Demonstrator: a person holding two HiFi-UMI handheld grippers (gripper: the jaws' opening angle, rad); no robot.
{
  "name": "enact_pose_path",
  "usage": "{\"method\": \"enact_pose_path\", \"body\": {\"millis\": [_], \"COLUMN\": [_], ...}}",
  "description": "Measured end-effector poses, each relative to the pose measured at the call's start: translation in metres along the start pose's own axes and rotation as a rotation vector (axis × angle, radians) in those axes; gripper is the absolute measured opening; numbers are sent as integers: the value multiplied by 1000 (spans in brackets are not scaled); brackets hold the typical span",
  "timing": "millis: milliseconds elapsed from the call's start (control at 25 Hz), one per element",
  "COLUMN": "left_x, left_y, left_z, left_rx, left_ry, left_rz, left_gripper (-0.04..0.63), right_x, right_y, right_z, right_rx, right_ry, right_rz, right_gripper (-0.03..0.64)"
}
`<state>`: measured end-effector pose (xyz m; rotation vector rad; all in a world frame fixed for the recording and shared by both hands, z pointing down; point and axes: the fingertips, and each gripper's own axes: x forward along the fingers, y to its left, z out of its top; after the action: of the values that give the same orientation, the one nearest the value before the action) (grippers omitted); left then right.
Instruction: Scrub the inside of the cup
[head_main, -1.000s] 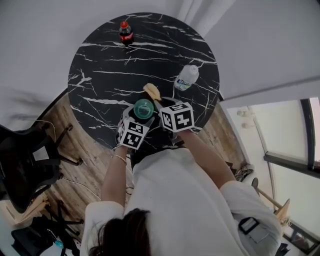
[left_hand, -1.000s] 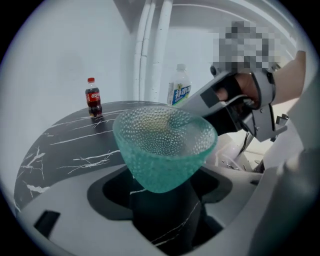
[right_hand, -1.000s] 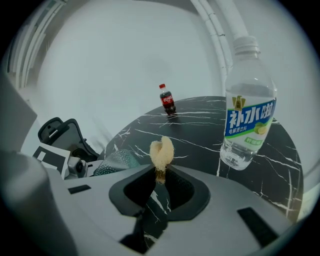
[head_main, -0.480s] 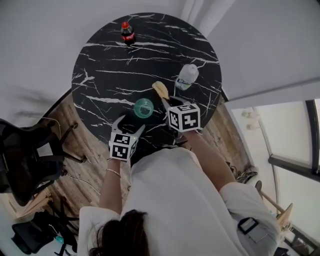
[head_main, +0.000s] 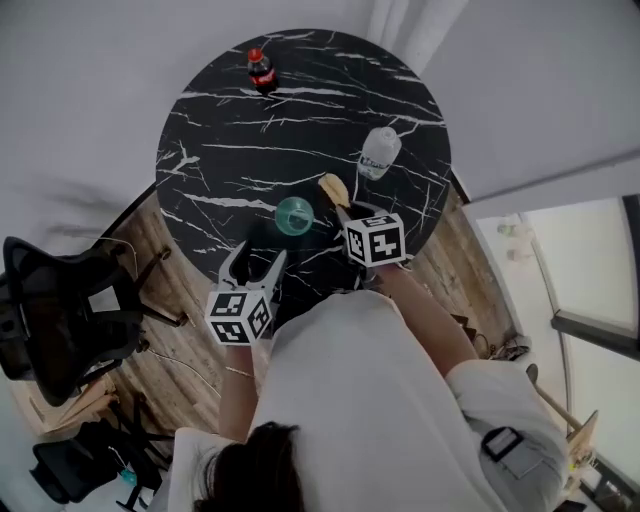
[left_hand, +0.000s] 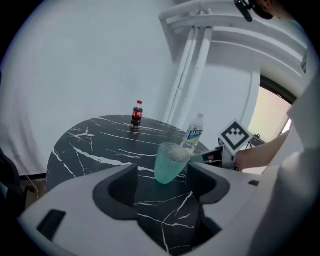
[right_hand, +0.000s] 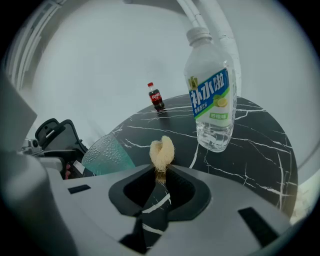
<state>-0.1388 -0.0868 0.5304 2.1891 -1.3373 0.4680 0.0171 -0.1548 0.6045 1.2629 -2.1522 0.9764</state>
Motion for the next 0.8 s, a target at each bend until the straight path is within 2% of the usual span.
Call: {"method": "enact_pose_path", "body": {"millis": [120, 320, 400, 520, 800], "left_x": [-8, -19, -22, -27, -31], "left_y": [0, -13, -12, -8, -6], "left_z": [9, 16, 17, 18, 18], "left_rx": [-29, -43, -52, -111, -122], "left_ry": [-49, -82, -96, -124, -143], "left_rz": [24, 6, 25, 43, 54], "left_gripper": [278, 195, 145, 57, 32], "right_x": [3, 9, 13, 12, 13], "right_y": [0, 1, 2, 2, 4], "right_z": [-8, -20, -25, -27, -31], "right_rx": [-21, -50, -54, -82, -54], "right_ry": [21, 55, 69, 85, 103], "right_rz": [-2, -6, -1, -20, 18], "right_gripper": [75, 75, 75, 77, 158]}}
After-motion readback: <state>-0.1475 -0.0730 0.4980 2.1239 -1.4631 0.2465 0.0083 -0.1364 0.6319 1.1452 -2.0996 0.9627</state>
